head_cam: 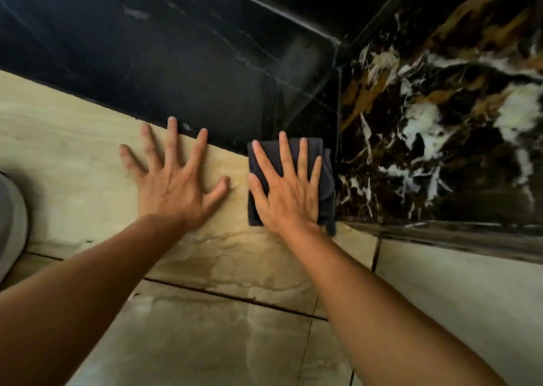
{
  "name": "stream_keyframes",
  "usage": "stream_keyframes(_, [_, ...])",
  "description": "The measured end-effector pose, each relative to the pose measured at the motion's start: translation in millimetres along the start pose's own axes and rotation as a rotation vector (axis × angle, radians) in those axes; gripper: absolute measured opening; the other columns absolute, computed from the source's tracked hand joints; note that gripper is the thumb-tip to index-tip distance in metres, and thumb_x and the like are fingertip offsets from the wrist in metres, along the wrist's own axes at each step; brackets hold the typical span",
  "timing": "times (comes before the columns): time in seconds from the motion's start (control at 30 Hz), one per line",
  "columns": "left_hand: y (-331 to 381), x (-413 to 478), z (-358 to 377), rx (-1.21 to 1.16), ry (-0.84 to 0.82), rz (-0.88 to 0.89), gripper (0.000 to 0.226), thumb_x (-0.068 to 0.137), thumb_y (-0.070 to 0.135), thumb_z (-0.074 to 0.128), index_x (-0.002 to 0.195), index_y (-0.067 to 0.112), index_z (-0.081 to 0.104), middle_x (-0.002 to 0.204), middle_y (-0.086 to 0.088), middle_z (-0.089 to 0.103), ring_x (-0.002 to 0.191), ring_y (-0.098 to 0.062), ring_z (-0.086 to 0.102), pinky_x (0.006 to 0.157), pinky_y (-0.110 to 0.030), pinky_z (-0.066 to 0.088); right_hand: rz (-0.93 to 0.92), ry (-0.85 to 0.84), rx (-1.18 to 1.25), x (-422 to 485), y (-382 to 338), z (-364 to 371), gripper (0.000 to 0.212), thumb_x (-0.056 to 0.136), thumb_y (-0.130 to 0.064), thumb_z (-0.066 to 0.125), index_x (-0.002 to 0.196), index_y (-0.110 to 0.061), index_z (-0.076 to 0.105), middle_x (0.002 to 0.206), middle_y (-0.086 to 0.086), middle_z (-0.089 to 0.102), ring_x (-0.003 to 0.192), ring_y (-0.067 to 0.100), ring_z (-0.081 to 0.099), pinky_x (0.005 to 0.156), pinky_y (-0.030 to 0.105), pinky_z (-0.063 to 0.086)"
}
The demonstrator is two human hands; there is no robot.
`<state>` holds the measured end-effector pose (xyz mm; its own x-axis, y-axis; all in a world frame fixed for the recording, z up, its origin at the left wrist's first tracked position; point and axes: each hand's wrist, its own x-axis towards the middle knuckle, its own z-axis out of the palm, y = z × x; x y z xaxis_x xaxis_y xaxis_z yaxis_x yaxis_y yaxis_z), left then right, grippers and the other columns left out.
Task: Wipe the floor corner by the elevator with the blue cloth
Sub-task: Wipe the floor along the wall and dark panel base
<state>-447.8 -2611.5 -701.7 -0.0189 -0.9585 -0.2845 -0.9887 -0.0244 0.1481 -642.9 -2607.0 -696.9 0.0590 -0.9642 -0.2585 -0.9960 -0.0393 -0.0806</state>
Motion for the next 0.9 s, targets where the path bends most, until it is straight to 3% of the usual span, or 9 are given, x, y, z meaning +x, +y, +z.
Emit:
stream_keyframes(0.37, [-1, 4, -4, -0.017, -0.062, -0.016, 0.095, 0.077, 0.087, 0.016, 0.155, 0.039, -0.007, 0.167, -0.011, -0.016, 0.149, -0.047, -0.018, 0.114, -0.073, -0.004, 0.076, 0.036, -0.014, 118, 6, -27, 0.061, 0.095, -0.062, 0.012, 0.154, -0.049, -0.002, 0.169, -0.001, -0.007, 0.153, 0.034, -0.014, 0.119, 0.062, -0.005])
stream_keyframes(0.73, [0, 8, -2, -0.002, -0.088, -0.023, 0.092, 0.078, 0.082, 0.027, 0.156, 0.033, 0.021, 0.167, -0.016, 0.007, 0.149, -0.051, -0.003, 0.112, -0.076, 0.001, 0.073, 0.026, -0.046, 187, 10, -46, 0.061, 0.095, -0.062, 0.011, 0.153, -0.049, -0.002, 0.169, -0.002, -0.006, 0.154, 0.033, -0.013, 0.120, 0.061, -0.005])
stream_keyframes(0.9, [-2, 7, 0, -0.014, -0.069, -0.016, 0.092, 0.077, 0.082, 0.030, 0.155, 0.034, 0.022, 0.167, -0.015, 0.007, 0.150, -0.050, -0.003, 0.113, -0.075, 0.000, 0.064, 0.019, -0.047, 205, 12, -54, 0.061, 0.096, -0.061, 0.012, 0.154, -0.049, 0.000, 0.169, -0.002, -0.005, 0.154, 0.032, -0.013, 0.120, 0.059, -0.008])
